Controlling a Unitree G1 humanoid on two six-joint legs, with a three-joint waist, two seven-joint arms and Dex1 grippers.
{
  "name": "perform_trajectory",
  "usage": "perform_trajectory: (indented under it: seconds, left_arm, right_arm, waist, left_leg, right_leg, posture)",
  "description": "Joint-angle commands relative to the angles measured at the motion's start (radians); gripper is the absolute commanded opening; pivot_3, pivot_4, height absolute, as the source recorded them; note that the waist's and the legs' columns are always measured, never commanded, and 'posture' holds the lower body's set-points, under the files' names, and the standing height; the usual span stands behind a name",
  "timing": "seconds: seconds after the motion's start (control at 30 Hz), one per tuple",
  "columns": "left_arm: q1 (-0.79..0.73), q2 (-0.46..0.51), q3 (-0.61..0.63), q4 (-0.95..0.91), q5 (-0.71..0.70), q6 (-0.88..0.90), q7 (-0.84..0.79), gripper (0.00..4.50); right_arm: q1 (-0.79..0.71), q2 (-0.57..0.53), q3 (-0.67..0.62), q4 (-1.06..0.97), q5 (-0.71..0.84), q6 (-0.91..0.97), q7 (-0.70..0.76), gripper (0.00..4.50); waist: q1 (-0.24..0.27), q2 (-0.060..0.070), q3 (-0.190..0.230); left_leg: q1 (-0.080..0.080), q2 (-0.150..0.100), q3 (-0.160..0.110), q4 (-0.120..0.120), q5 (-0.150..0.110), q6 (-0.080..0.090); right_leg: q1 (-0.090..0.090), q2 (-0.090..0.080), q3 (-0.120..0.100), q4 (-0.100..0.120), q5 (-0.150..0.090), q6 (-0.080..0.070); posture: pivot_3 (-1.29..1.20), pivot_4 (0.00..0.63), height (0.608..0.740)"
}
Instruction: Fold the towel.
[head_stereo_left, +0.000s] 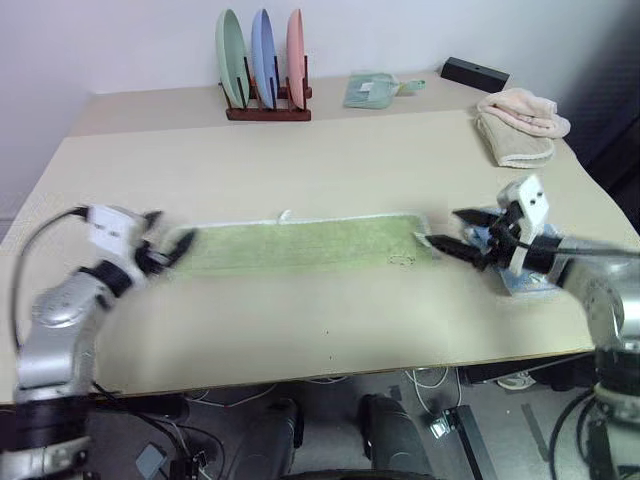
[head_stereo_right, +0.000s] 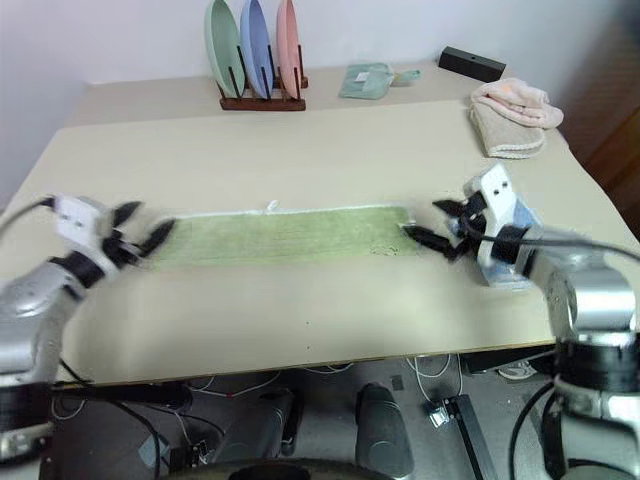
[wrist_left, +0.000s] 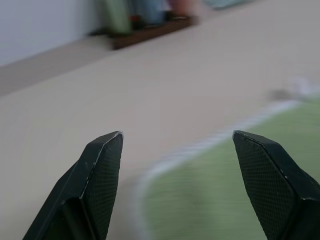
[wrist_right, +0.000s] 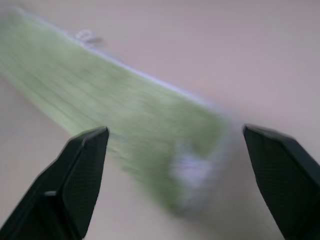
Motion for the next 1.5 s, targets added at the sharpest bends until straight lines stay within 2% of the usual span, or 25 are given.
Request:
perform_trajectory:
  seconds: [0.03, 0.13, 0.27, 0.33, 0.43, 0.53, 0.63, 0.73, 0.8, 0.9, 0.97, 1.0, 1.13, 1.27, 1.37, 1.5]
  left_arm:
    - [-0.016, -0.027, -0.149, -0.153, 0.010, 0.044, -0.019, 3.57]
    - [-0.047, -0.093, -0.271, -0.194, 0.021, 0.061, -0.016, 3.57]
    - [-0.061, -0.136, -0.325, -0.199, 0.022, 0.076, -0.018, 3.57]
    - [-0.062, -0.139, -0.332, -0.200, 0.023, 0.079, -0.020, 3.57]
    - [-0.065, -0.130, -0.361, -0.193, 0.048, 0.064, -0.036, 3.57]
    - [-0.068, -0.119, -0.338, -0.183, 0.050, 0.056, -0.042, 3.57]
    - [-0.065, -0.118, -0.328, -0.189, 0.052, 0.060, -0.039, 3.57]
    - [-0.048, -0.117, -0.323, -0.211, 0.053, 0.067, -0.028, 3.57]
    - [-0.041, -0.117, -0.324, -0.217, 0.055, 0.068, -0.023, 3.57]
    - [-0.026, -0.118, -0.334, -0.226, 0.063, 0.067, -0.015, 3.57]
    - [-0.025, -0.122, -0.338, -0.229, 0.066, 0.068, -0.012, 3.57]
    - [-0.026, -0.125, -0.339, -0.228, 0.066, 0.069, -0.011, 3.57]
    - [-0.033, -0.133, -0.341, -0.214, 0.067, 0.066, -0.011, 3.57]
    - [-0.047, -0.144, -0.335, -0.189, 0.066, 0.061, -0.007, 3.57]
    - [-0.056, -0.151, -0.335, -0.179, 0.068, 0.061, -0.005, 3.57]
    - [-0.067, -0.158, -0.335, -0.177, 0.073, 0.059, 0.000, 3.57]
  right_arm:
    - [0.019, 0.079, -0.130, -0.128, 0.136, 0.217, -0.164, 4.45]
    - [0.033, 0.202, -0.239, -0.187, 0.207, 0.403, -0.314, 4.45]
    - [0.024, 0.304, -0.297, -0.226, 0.219, 0.517, -0.435, 4.45]
    - [0.013, 0.325, -0.312, -0.233, 0.221, 0.544, -0.466, 4.45]
    - [-0.044, 0.443, -0.359, -0.194, 0.171, 0.594, -0.582, 4.45]
    - [-0.191, 0.585, -0.478, -0.066, 0.134, 0.531, -0.722, 4.45]
    - [-0.266, 0.624, -0.530, 0.005, 0.113, 0.503, -0.790, 4.45]
    - [-0.298, 0.615, -0.527, 0.082, 0.092, 0.451, -0.825, 3.56]
    - [-0.304, 0.610, -0.524, 0.101, 0.095, 0.434, -0.834, 2.72]
    - [-0.305, 0.599, -0.516, 0.102, 0.105, 0.400, -0.847, 1.15]
    - [-0.299, 0.581, -0.509, 0.083, 0.114, 0.379, -0.847, 0.15]
    - [-0.292, 0.555, -0.491, 0.063, 0.117, 0.359, -0.830, 0.06]
    - [-0.260, 0.406, -0.401, 0.025, 0.104, 0.312, -0.755, 0.06]
    - [-0.247, 0.182, -0.285, 0.032, 0.073, 0.247, -0.631, 0.06]
    - [-0.230, 0.045, -0.139, 0.019, 0.037, 0.178, -0.510, 0.06]
    - [-0.192, -0.139, 0.203, -0.077, -0.113, -0.054, -0.283, 0.06]
  waist:
    - [0.007, 0.001, 0.000]
    - [0.010, 0.001, 0.000]
    - [0.006, 0.001, 0.000]
    - [0.007, 0.002, -0.001]
    - [0.005, 0.003, -0.001]
    - [-0.001, 0.003, -0.002]
    - [-0.007, 0.004, -0.002]
    - [-0.013, 0.004, -0.002]
    - [-0.016, 0.004, -0.002]
    - [-0.018, 0.005, -0.003]
    - [-0.017, 0.005, -0.003]
    - [-0.015, 0.005, -0.003]
    - [-0.014, 0.006, -0.002]
    - [-0.016, 0.006, -0.002]
    - [-0.021, 0.006, -0.002]
    - [-0.021, 0.006, -0.002]
  left_leg:
    - [0.000, 0.000, 0.000, 0.001, 0.000, 0.000]
    - [-0.001, 0.000, 0.001, 0.003, 0.000, 0.000]
    - [0.000, 0.001, 0.001, 0.004, -0.001, 0.001]
    - [0.000, 0.001, 0.001, 0.004, -0.001, 0.001]
    - [0.000, 0.001, 0.001, 0.004, -0.001, 0.001]
    - [0.000, 0.001, 0.001, 0.004, -0.001, 0.001]
    - [0.001, 0.001, 0.001, 0.004, 0.000, 0.001]
    - [0.000, 0.000, 0.001, 0.004, -0.001, 0.002]
    - [0.000, 0.000, 0.000, 0.004, -0.001, 0.002]
    - [0.000, 0.000, 0.001, 0.004, -0.001, 0.002]
    - [0.000, 0.000, 0.001, 0.004, -0.001, 0.002]
    - [0.000, 0.000, 0.001, 0.004, -0.001, 0.002]
    - [0.000, -0.001, 0.001, 0.004, -0.001, 0.002]
    - [0.000, 0.000, 0.002, 0.004, -0.001, 0.002]
    - [0.000, 0.000, 0.005, 0.004, -0.001, 0.003]
    - [0.000, 0.001, 0.006, 0.004, -0.002, 0.003]
  right_leg:
    - [0.000, 0.000, 0.000, 0.000, 0.000, 0.000]
    - [0.000, 0.001, 0.000, 0.001, 0.000, 0.000]
    - [0.001, 0.001, 0.000, 0.000, 0.000, 0.000]
    - [0.001, 0.002, 0.000, 0.001, 0.000, 0.000]
    - [0.001, 0.002, 0.000, 0.001, 0.000, 0.000]
    - [0.001, 0.003, 0.000, 0.001, 0.000, 0.000]
    - [0.001, 0.003, 0.000, 0.001, 0.000, 0.000]
    - [0.001, 0.002, 0.000, 0.001, 0.000, 0.000]
    - [0.001, 0.002, 0.000, 0.001, 0.000, 0.000]
    - [0.001, 0.002, 0.000, 0.001, 0.000, 0.000]
    - [0.001, 0.002, 0.000, 0.001, 0.000, 0.000]
    - [0.002, 0.002, 0.000, 0.001, 0.000, 0.000]
    - [0.002, 0.001, 0.000, 0.000, 0.000, 0.000]
    - [0.001, 0.001, -0.001, 0.000, 0.000, 0.000]
    - [0.002, 0.001, -0.001, 0.000, -0.001, 0.001]
    - [0.002, 0.002, -0.001, 0.000, -0.001, 0.002]
  posture:
    - [0.00, 0.150, 0.740]
    - [0.00, 0.150, 0.740]
    - [0.00, 0.150, 0.740]
    - [0.00, 0.150, 0.740]
    - [0.00, 0.150, 0.740]
    - [0.00, 0.150, 0.740]
    - [0.00, 0.150, 0.740]
    - [0.00, 0.150, 0.740]
    - [0.00, 0.150, 0.740]
    - [0.00, 0.150, 0.740]
    - [0.00, 0.150, 0.740]
    - [0.00, 0.150, 0.740]
    - [0.00, 0.150, 0.740]
    - [0.00, 0.150, 0.740]
    - [0.00, 0.150, 0.740]
    - [0.00, 0.150, 0.740]
